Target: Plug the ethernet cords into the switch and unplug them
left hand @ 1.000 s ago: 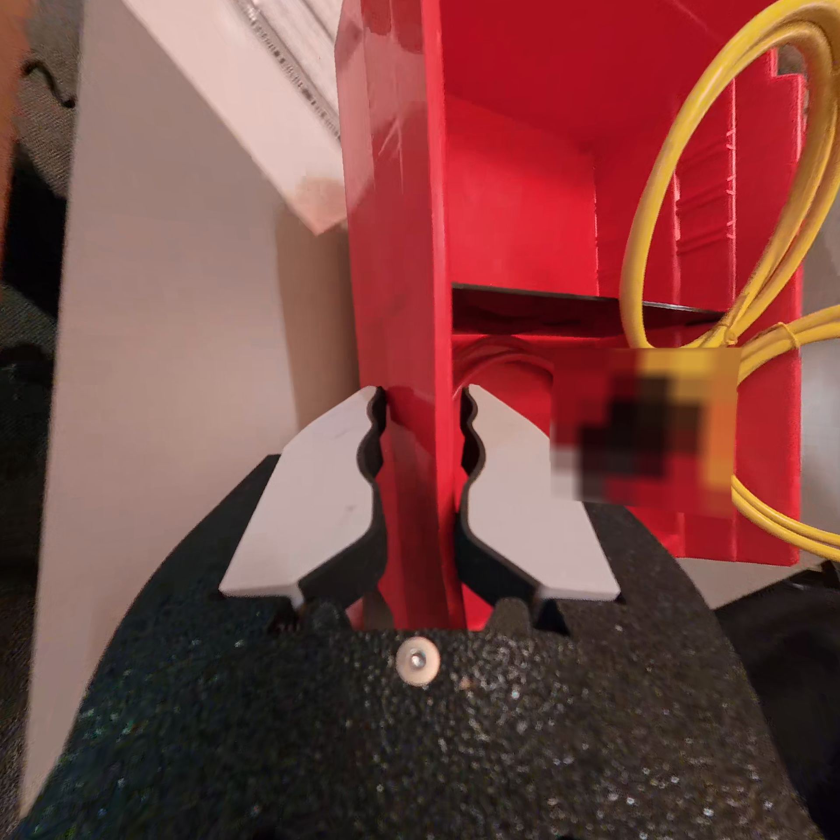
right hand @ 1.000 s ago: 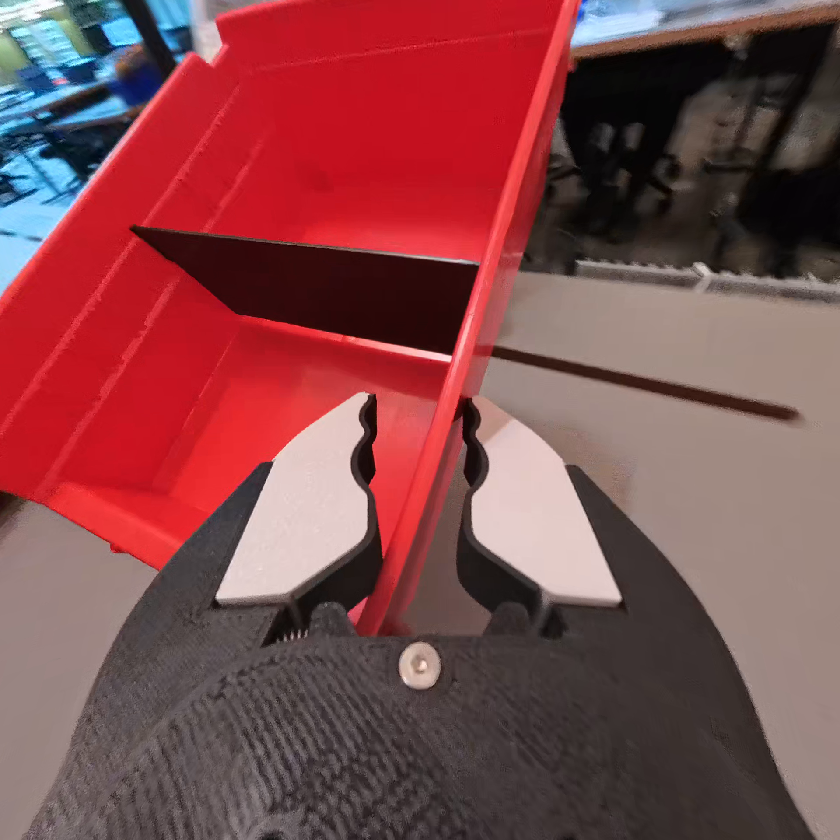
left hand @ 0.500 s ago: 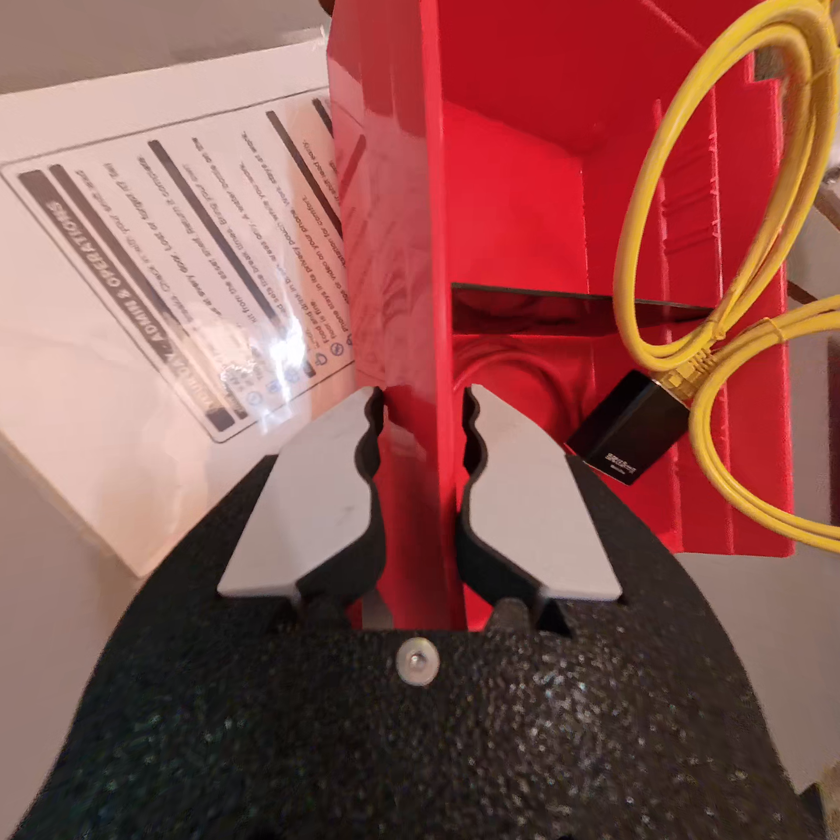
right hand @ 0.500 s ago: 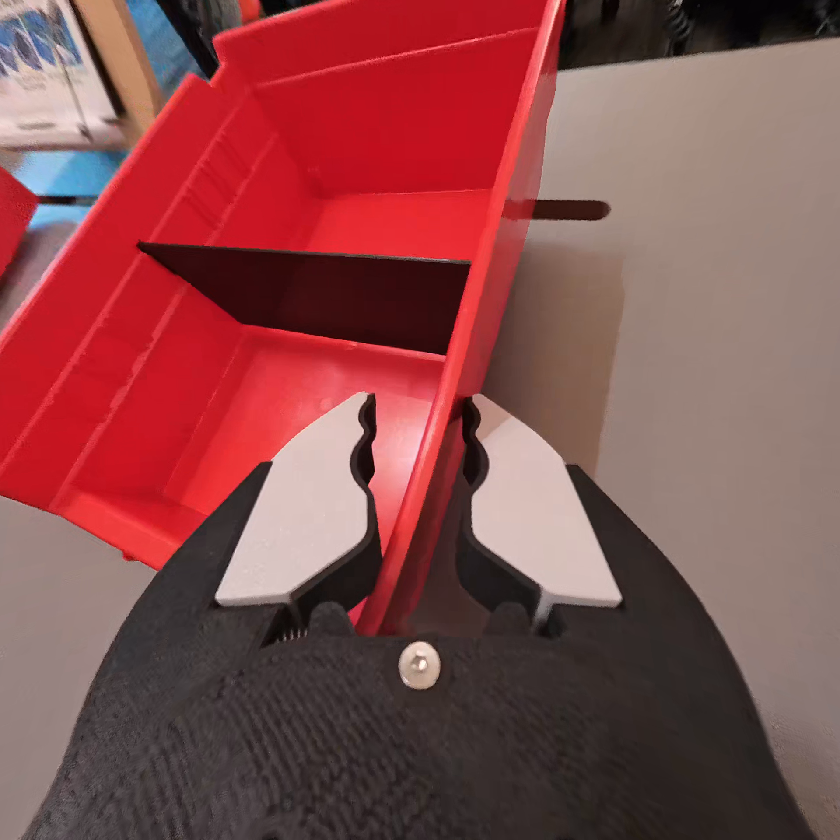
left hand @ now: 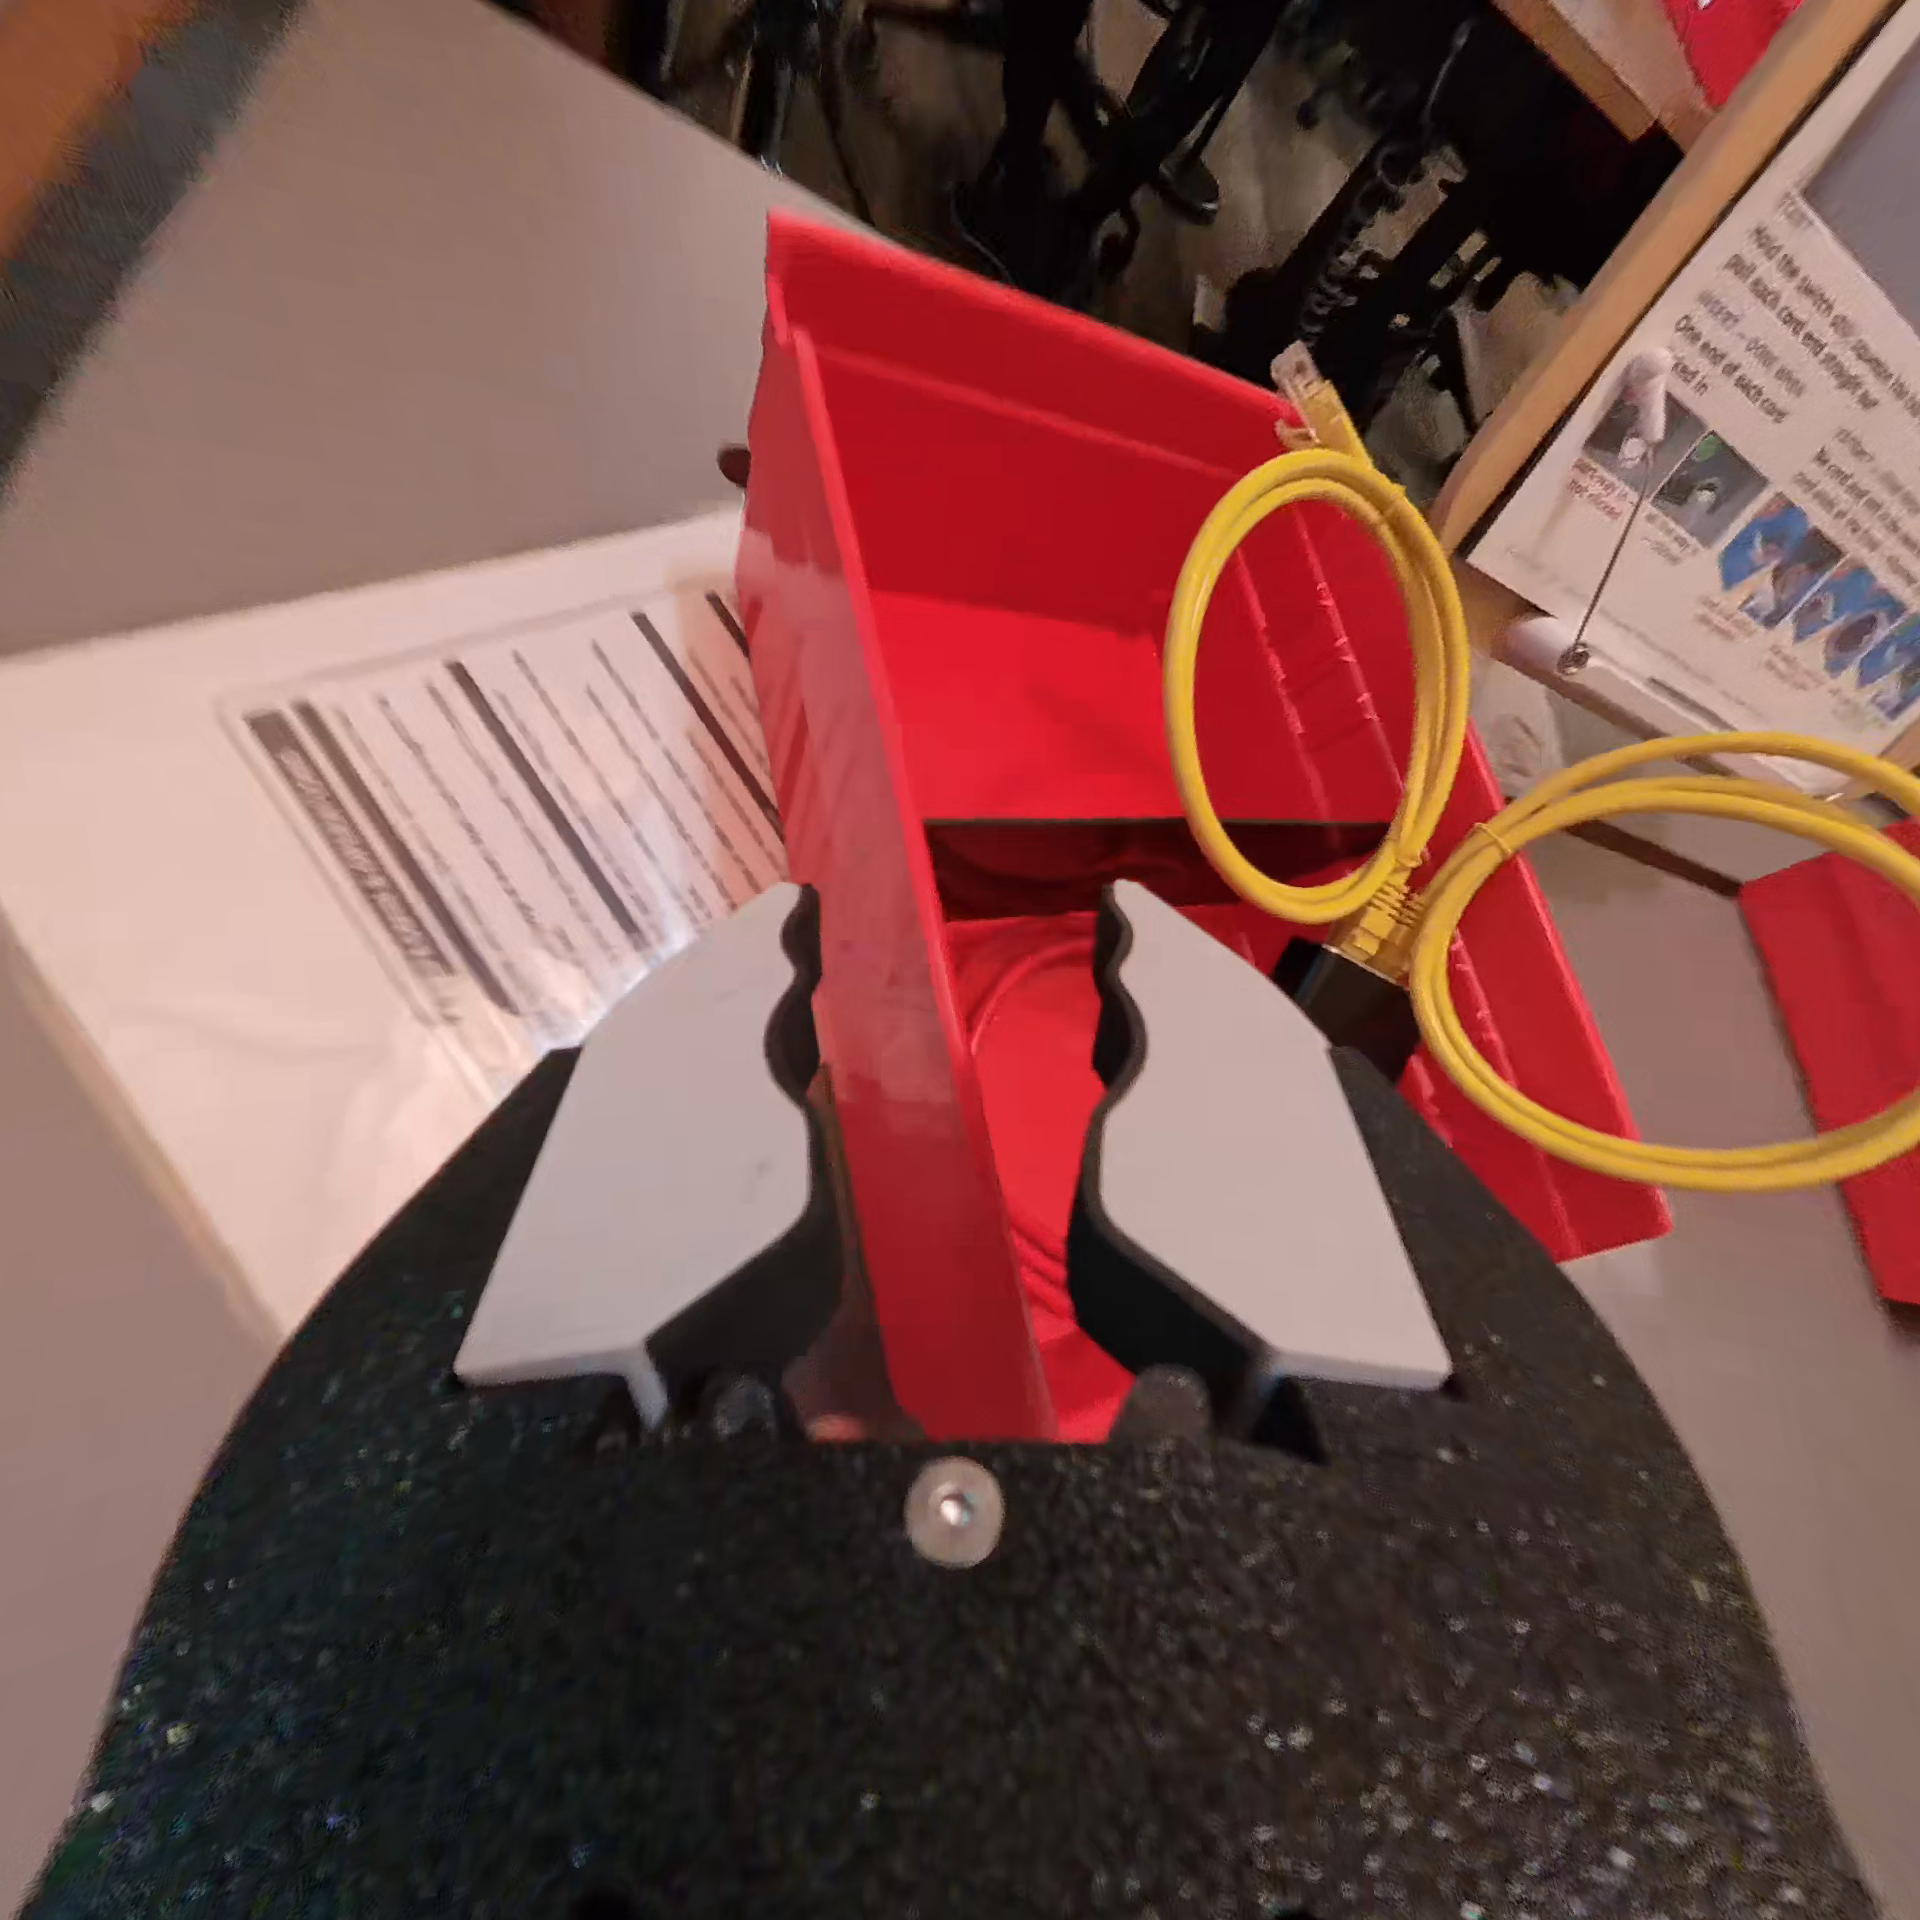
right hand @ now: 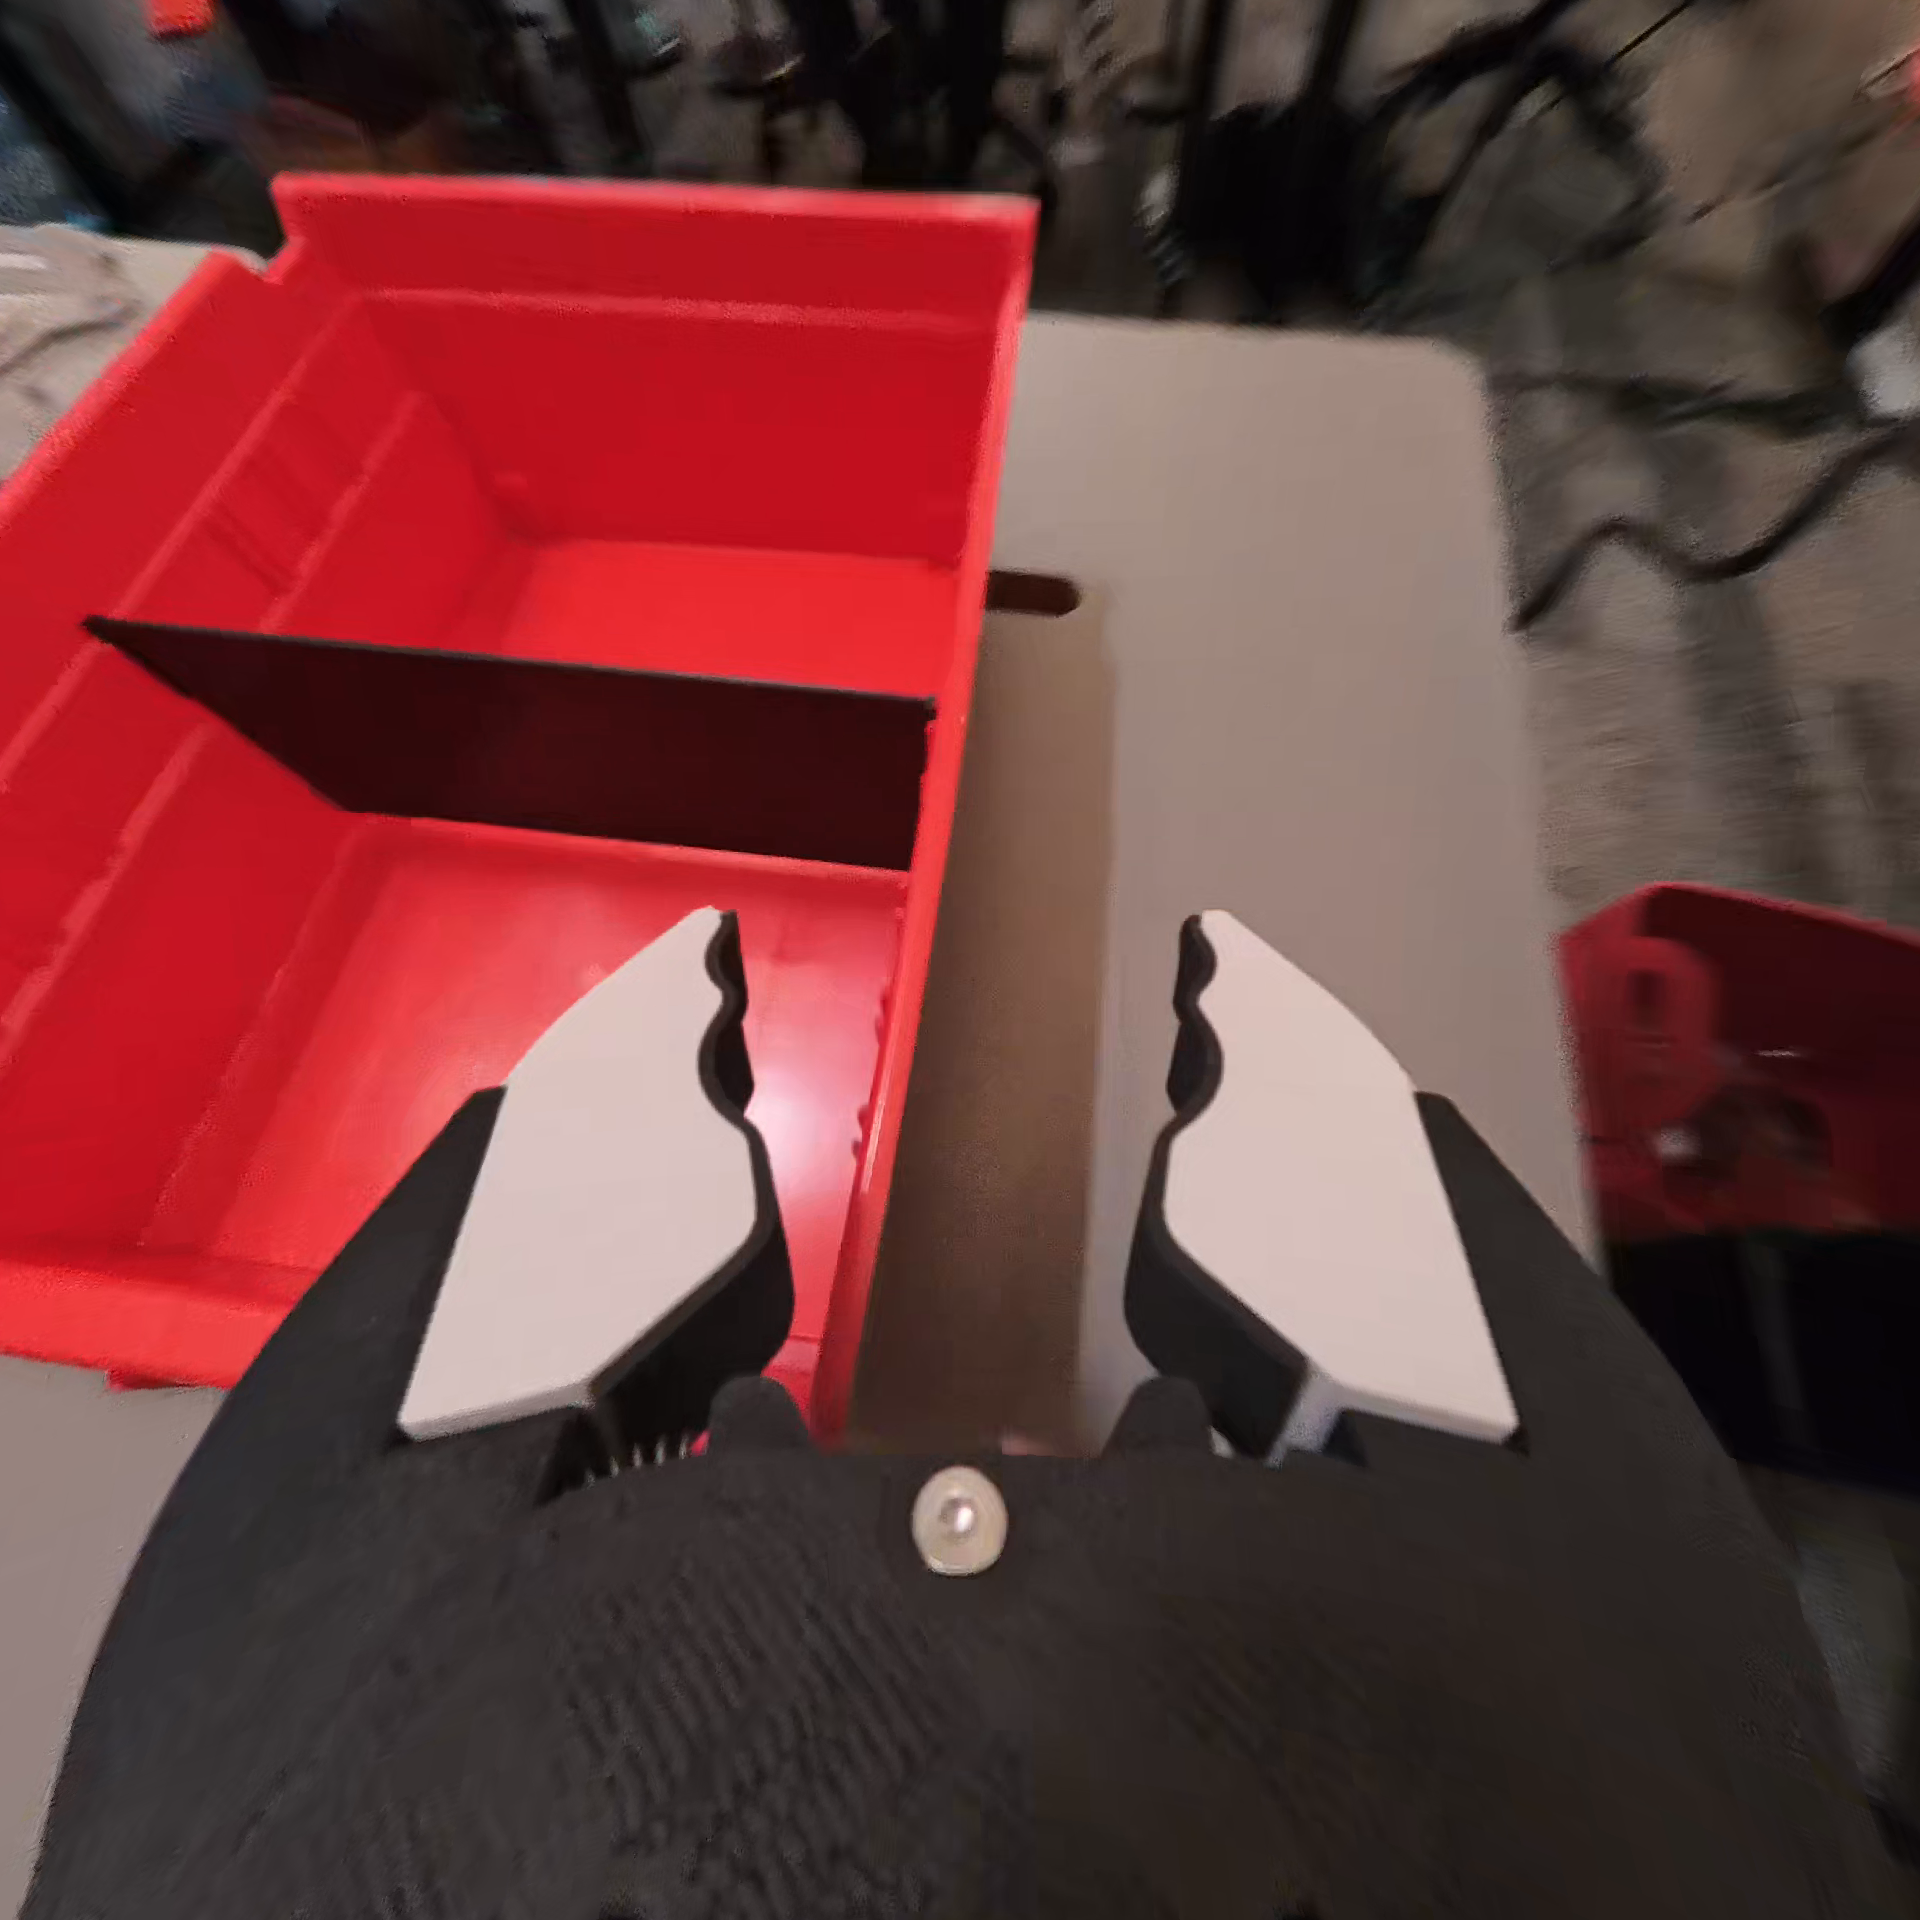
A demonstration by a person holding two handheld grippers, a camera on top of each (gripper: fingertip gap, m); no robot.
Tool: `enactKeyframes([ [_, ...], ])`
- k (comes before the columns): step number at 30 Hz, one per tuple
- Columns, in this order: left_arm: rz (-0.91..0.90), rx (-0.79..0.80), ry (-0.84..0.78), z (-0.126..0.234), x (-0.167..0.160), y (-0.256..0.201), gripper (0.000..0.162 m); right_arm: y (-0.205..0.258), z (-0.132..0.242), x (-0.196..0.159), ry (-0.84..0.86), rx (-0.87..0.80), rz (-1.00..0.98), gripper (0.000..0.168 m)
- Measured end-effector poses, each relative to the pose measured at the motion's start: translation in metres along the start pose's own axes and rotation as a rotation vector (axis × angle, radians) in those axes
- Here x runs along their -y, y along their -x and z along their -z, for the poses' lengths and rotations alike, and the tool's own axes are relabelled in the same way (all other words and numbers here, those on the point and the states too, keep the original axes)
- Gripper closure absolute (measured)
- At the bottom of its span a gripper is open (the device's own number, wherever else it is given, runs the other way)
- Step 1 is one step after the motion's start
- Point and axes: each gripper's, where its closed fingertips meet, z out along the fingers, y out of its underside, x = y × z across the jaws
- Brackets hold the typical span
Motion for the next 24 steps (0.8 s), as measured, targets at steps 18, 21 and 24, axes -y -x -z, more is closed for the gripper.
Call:
enactKeyframes([
  [18, -0.526, -0.021, 0.272, -0.04, -0.081, -0.11, 0.083, 0.302, 0.123, 0.058, -0.494, 0.494, -0.026, 0.072],
  [21, -0.535, 0.017, 0.342, -0.057, -0.09, -0.107, 0.084, 0.33, 0.129, 0.054, -0.502, 0.608, -0.006, 0.066],
  [24, -0.582, 0.044, 0.439, -0.069, -0.102, -0.106, 0.085, 0.323, 0.121, 0.048, -0.444, 0.574, -0.042, 0.069],
])
